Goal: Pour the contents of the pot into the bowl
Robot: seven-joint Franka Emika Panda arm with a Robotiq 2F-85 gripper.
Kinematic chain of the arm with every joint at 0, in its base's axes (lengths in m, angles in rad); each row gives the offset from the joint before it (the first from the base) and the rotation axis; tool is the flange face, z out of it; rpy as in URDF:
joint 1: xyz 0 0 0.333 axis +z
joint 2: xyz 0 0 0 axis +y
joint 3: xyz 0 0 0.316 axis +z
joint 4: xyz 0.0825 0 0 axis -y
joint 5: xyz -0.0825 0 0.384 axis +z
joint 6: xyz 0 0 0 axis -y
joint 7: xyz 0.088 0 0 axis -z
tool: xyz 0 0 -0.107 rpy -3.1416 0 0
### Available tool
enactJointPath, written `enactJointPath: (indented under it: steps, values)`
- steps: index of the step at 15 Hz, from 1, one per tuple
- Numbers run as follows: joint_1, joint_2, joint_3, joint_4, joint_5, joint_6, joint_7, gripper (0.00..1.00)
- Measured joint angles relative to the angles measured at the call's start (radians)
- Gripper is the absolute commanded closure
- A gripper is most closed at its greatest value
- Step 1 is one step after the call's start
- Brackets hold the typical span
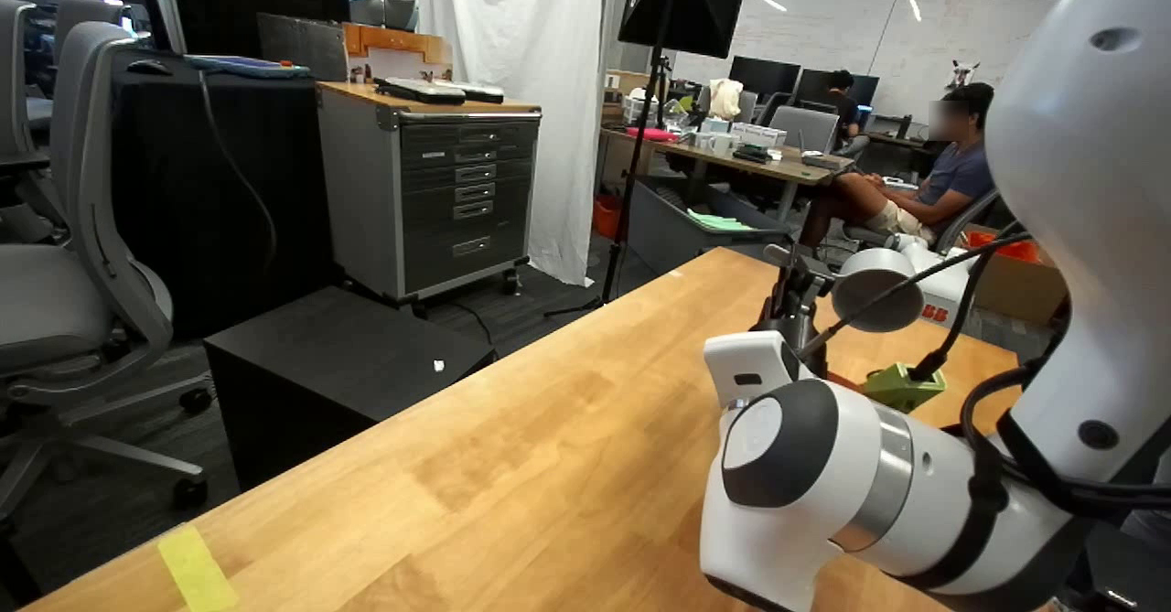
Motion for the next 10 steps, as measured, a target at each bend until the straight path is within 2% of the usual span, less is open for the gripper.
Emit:
enactJointPath:
  steps: [10]
  values:
    - [0.002,0.047,0.0,0.002,-0.123,-0.104,0.0,0.92]
